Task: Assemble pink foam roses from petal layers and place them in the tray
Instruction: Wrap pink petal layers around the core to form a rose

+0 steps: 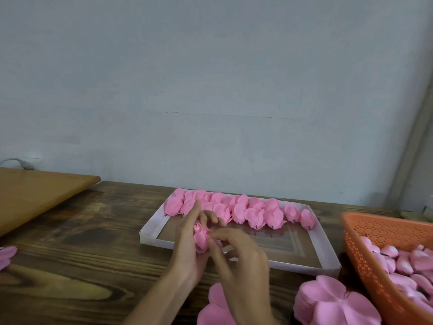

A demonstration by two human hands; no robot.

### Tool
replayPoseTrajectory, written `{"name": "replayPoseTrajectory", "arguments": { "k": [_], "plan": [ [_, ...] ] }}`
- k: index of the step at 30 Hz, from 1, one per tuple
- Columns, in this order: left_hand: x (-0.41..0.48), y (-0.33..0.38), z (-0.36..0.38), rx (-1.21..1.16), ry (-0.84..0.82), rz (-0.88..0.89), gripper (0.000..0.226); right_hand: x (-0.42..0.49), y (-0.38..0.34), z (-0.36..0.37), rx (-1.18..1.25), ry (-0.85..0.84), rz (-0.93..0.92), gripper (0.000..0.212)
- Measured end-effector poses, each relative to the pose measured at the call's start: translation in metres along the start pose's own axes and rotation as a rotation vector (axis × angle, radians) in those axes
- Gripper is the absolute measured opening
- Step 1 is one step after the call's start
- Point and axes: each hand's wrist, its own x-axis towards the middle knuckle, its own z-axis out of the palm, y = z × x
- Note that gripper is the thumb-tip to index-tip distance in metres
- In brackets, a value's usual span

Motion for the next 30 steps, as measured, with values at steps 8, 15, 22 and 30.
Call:
{"name": "replayPoseTrajectory", "arguments": {
  "k": [8, 15, 22, 30],
  "plan": [
    [-0.004, 0.000, 0.007, 0.099, 0.055, -0.013, 0.056, 0.001, 0.002, -0.003, 0.003, 0.021, 0.094, 0.012],
    [-0.004, 0.003, 0.006, 0.075, 0.220, -0.123, 0.054, 0.004, -0.003, -0.003, 0.267, -0.182, 0.210, 0.005],
    [-0.001, 0.007, 0.005, -0.027, 0.265, -0.141, 0.061, 0.008, 0.002, -0.005, 0.224, -0.304, 0.204, 0.042],
    [0.004, 0.007, 0.005, -0.014, 0.115, -0.171, 0.081, 0.016, 0.018, -0.011, -0.014, -0.351, -0.030, 0.064]
  ]
}}
